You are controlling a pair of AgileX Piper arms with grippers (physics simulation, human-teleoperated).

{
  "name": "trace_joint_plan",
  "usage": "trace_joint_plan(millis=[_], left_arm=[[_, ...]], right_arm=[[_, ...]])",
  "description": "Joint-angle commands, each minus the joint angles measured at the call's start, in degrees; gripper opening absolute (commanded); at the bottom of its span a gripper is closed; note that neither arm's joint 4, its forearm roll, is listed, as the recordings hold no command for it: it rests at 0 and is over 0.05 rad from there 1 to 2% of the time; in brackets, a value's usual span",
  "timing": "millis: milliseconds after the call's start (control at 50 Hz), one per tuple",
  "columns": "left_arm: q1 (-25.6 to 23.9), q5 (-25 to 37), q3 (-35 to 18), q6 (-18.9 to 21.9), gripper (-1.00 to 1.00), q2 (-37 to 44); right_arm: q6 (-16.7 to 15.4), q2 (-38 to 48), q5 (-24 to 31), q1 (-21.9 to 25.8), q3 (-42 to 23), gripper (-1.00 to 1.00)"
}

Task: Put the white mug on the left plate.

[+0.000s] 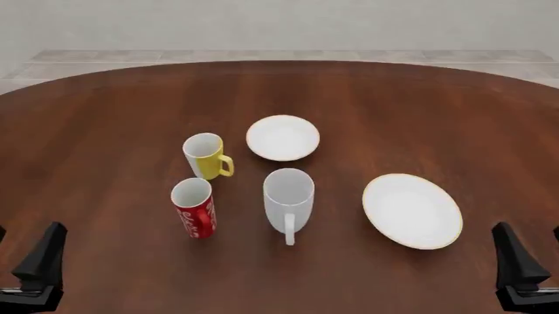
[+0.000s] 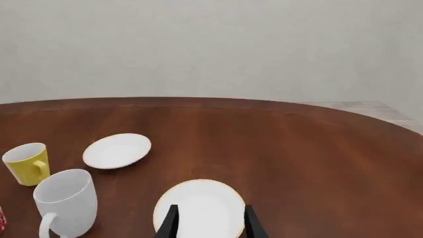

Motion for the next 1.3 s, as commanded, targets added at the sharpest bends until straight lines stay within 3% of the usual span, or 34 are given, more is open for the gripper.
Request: trace_joint_plan(millis=[20,380,740,860,900,920,1060,1300], left_arm=[[-0.17,0.17,-0.13,0.14,1.00,0.11],[-0.02,0.40,-0.05,0.37,1.00,0.10],[-0.06,0.30,-0.03,0.24,1.00,0.09],[-0.15,0.27,-0.03,0.24,1.00,0.14],[-0.15,0.29,-0.03,0.29,1.00,0.10],[-0.10,0.31,-0.02,0.23,1.00,0.08],[0.10,0.46,-0.01,0.21,1.00,0.00],[0.38,0.44,-0.03,0.09,1.00,0.03]], right_arm=[[-0.03,0.26,0.01,0.10,-0.22,1.00],[-0.03,-0.07,-0.21,0.57,-0.17,1.00],[-1.68,-0.04,0.21,2.66,-4.01,1.00],[-3.68,0.26,2.08,2.76,-5.28,1.00],[-4.34,3.29,0.41,2.93,-5.29,1.00],[-3.06,5.32,-0.35,3.38,-5.57,1.00],[-3.65,8.09,-0.80,4.92,-6.80,1.00],[-3.93,10.71,2.35,8.69,-11.27,1.00]])
